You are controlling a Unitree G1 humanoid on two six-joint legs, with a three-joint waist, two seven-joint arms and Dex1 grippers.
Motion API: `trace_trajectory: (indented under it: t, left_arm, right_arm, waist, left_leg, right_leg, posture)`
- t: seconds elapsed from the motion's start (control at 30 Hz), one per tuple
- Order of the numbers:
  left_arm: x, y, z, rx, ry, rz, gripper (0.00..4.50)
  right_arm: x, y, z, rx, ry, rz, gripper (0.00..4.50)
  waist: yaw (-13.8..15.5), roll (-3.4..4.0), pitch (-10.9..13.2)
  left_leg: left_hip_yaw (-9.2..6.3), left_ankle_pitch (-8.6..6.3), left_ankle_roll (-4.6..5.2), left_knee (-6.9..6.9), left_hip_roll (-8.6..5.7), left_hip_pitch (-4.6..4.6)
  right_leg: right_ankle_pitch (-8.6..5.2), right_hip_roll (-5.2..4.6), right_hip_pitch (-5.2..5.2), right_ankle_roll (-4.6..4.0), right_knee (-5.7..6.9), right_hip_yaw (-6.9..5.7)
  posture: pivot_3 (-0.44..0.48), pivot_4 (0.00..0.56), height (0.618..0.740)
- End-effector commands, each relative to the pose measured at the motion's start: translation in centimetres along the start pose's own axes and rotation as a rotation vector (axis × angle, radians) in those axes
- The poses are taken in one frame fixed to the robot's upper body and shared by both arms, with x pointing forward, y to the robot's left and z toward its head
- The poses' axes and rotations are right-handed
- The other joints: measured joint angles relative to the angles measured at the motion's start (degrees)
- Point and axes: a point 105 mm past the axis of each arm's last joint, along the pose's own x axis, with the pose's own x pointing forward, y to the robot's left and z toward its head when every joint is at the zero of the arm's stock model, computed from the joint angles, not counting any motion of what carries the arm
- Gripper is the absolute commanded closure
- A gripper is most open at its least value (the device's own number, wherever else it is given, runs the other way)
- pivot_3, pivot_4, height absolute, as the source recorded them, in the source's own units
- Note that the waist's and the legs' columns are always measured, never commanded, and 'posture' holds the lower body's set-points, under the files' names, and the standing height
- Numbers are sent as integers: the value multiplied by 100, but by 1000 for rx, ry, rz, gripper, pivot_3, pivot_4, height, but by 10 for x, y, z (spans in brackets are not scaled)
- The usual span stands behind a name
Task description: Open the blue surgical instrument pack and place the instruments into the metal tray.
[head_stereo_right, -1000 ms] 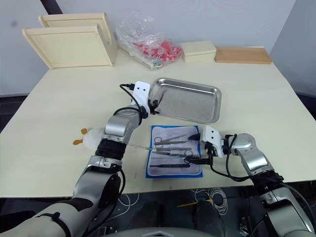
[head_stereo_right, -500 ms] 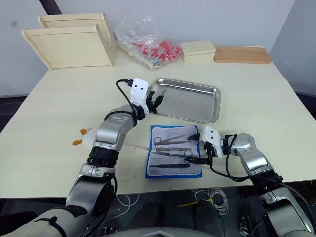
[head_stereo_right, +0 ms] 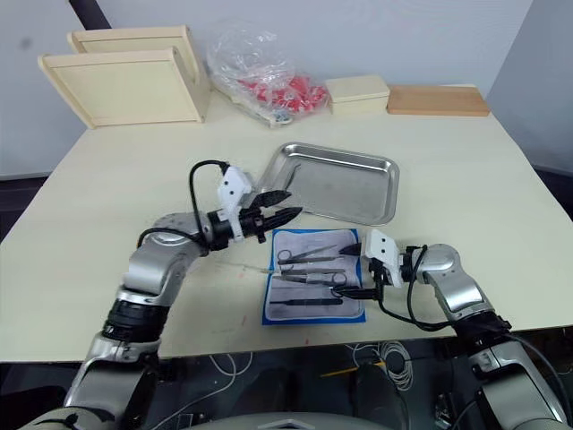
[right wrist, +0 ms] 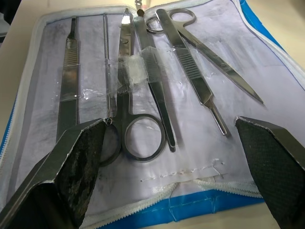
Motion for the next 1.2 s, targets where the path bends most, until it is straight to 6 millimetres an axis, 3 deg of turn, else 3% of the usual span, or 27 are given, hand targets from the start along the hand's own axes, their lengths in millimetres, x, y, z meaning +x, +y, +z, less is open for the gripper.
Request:
trace_trajectory:
  t: [0.03, 0.13, 0.17, 0.27, 0.53, 0.73, 0.87, 1.2]
  left_arm:
    - [-19, -7, 19, 35, -56, -100, 2309]
    - [-43, -7, 11, 47, 8, -176, 1657]
    - [-49, -7, 10, 51, 19, -200, 1100]
    - [-61, -11, 11, 53, 32, -264, 65]
    - [-96, -16, 7, 93, 120, -444, 65]
    - [-107, -15, 6, 112, 164, -502, 65]
    - [-101, -12, 6, 135, 155, -494, 65]
    - [-53, -3, -3, 154, 130, -412, 65]
  right_arm:
    - [1, 22, -55, 146, 184, 24, 0]
    - [2, 20, -55, 146, 180, 19, 0]
    - [2, 20, -54, 146, 180, 19, 0]
    - [3, 20, -54, 145, 178, 19, 0]
    - [2, 21, -55, 148, 179, 20, 0]
    - [2, 22, -56, 150, 179, 18, 0]
    - [1, 22, -56, 151, 179, 14, 0]
    - [0, 20, -57, 150, 183, 11, 0]
  waist:
    - [7, -1, 0]
    - [24, -6, 1]
    - [20, -4, 2]
    - [32, 2, 6]
    - [36, 19, 19]
    - [37, 13, 26]
    - [44, 12, 25]
    - [51, 7, 23]
  left_leg:
    - [-2, 0, 0, 0, 0, -1]
    - [-3, 0, 0, 1, 0, -1]
    - [-1, 0, 0, 1, 0, 0]
    - [-3, 0, 0, -2, 6, 0]
    - [-3, 0, 1, -7, 14, -1]
    - [-3, -1, 1, -7, 17, -3]
    - [-2, -1, 1, -8, 18, -3]
    - [-2, 0, 2, -8, 16, -4]
  right_leg:
    - [-1, 0, 0, -1, -1, -2]
    - [-2, -1, 1, -1, -2, -4]
    - [-2, 0, 1, -2, -3, -3]
    - [-14, 1, 0, -19, -3, -9]
    - [-20, 6, -4, -26, -3, -12]
    - [-33, 5, -14, -6, -3, -10]
    - [-34, -3, -14, -6, -3, -9]
    - [-33, 12, -8, -6, -2, -9]
  posture:
    - [0, 150, 740]
    - [0, 150, 740]
    - [0, 150, 740]
    - [0, 150, 740]
    - [0, 150, 740]
    - [0, 150, 740]
    - [0, 150, 740]
    - [0, 150, 740]
